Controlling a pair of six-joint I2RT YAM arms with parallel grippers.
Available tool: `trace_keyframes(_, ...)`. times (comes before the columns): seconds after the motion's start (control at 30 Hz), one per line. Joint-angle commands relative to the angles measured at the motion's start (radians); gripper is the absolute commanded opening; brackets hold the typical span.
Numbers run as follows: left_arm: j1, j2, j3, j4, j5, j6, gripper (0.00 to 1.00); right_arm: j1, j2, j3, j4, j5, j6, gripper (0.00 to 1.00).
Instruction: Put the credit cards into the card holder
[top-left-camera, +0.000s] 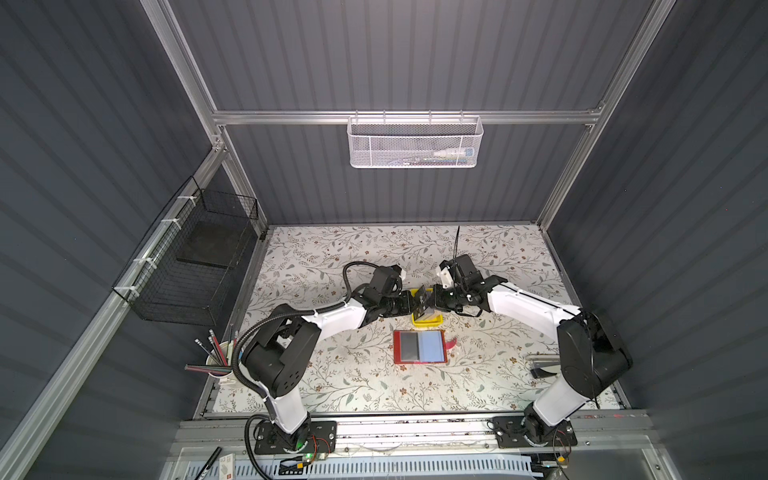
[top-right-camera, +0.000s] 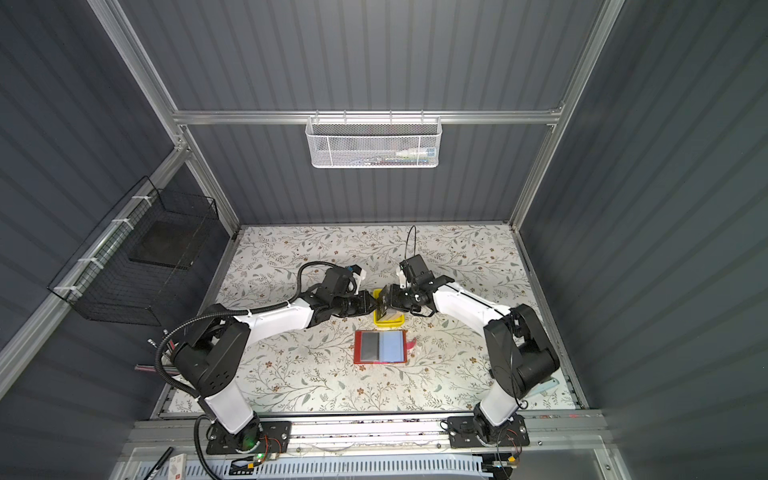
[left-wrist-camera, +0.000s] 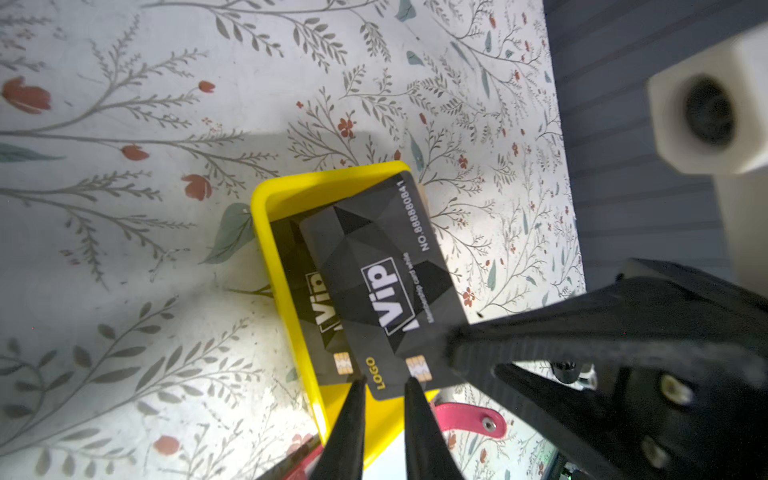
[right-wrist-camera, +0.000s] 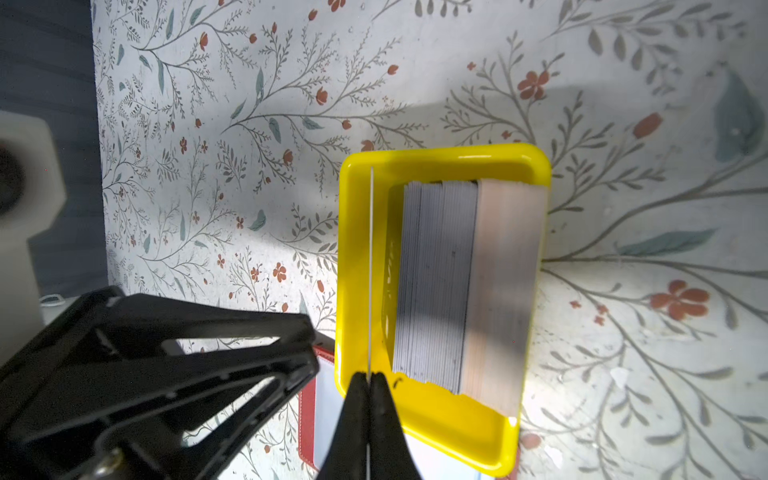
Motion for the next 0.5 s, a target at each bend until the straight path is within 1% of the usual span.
trace_keyframes(0.0,0.003,-0.069,-0.044,-0.021,0.041,0.025,0.22,0.006,-0.057,-0.055,0.031,0.013,0.017,0.02)
trace_keyframes(0.33,0.006,-0.239,-0.185,0.036,0.134,0.008,0.29,0.008,-0.247,-0.221,0.113,0.007,0.061,0.02)
trace_keyframes(0.47,0.024,-0.288,-0.245,0.103,0.210,-0.022,0.33,0.009,-0.323,-0.272,0.126,0.009,0.068,0.01)
